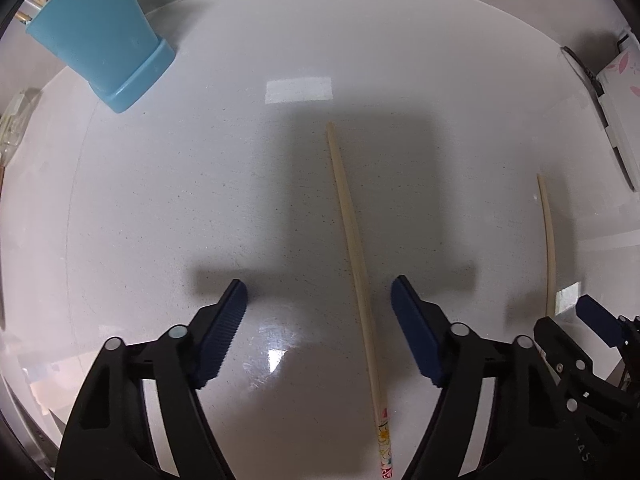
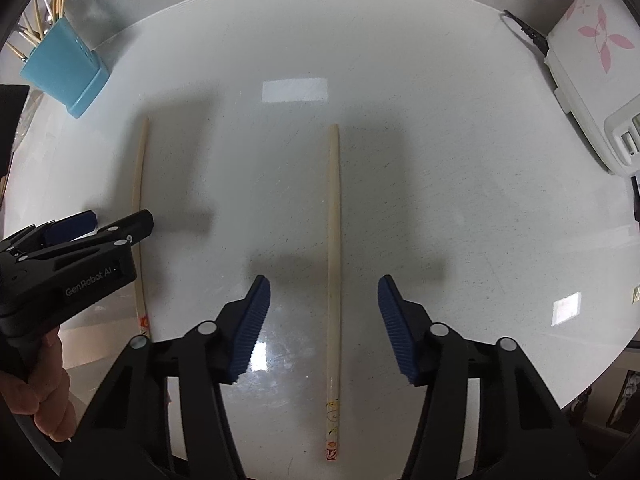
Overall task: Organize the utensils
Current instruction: 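Grasp a red-tipped chopstick with the left tool while the right tool grasps another, then lift both held chopsticks upright and carry them over the light-blue caddy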
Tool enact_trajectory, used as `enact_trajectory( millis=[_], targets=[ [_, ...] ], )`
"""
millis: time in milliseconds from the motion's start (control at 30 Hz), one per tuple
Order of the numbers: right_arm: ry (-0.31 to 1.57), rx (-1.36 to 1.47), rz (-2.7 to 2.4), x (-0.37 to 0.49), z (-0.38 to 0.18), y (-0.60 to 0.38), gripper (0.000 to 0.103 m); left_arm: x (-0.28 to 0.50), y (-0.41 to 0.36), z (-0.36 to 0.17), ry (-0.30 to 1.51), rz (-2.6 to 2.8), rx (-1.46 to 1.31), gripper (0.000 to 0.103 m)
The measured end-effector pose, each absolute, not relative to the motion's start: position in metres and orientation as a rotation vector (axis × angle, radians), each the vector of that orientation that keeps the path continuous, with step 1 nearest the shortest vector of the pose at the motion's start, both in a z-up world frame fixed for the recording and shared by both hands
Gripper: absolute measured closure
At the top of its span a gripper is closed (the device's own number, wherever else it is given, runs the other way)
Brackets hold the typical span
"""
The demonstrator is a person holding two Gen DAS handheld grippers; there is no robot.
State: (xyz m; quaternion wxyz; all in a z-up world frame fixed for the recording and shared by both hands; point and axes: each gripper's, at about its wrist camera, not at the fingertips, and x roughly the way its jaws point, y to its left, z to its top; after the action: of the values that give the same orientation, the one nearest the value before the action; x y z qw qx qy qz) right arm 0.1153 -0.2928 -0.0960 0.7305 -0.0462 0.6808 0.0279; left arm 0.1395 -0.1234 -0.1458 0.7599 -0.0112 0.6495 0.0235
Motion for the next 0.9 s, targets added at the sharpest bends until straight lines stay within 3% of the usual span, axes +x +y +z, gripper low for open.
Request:
enact_trajectory(
  millis=[200, 300, 500, 700, 833, 900],
  targets=[
    [1.544, -0.086, 0.060, 0.121, -0.100, -0.292, 0.063, 0.142, -0.135, -0.144, 1.432, 0.037, -0.003, 0.060],
    [1.553, -0.081, 0.058, 0.125, -0.101, -0.292, 0.063, 0.144, -0.145, -0.141, 1.455, 0.029, 0.008, 0.075],
    [1.593, -0.064, 0.052, 0.133, -0.103, -0.294, 0.067, 0.149, -0.150, -0.140, 1.474, 0.025, 0.025, 0.092],
    [1.639, -0.049, 0.054, 0.141, -0.111, -0.295, 0.080, 0.151, -0.159, -0.132, 1.487, 0.032, 0.018, 0.096],
    [1.648, -0.078, 0.024, 0.147, -0.113, -0.295, 0.096, 0.161, -0.152, -0.134, 1.492, 0.034, 0.008, 0.097],
    [1.649, -0.066, 0.015, 0.149, -0.113, -0.296, 0.097, 0.162, -0.151, -0.134, 1.492, 0.033, 0.007, 0.097]
  ],
)
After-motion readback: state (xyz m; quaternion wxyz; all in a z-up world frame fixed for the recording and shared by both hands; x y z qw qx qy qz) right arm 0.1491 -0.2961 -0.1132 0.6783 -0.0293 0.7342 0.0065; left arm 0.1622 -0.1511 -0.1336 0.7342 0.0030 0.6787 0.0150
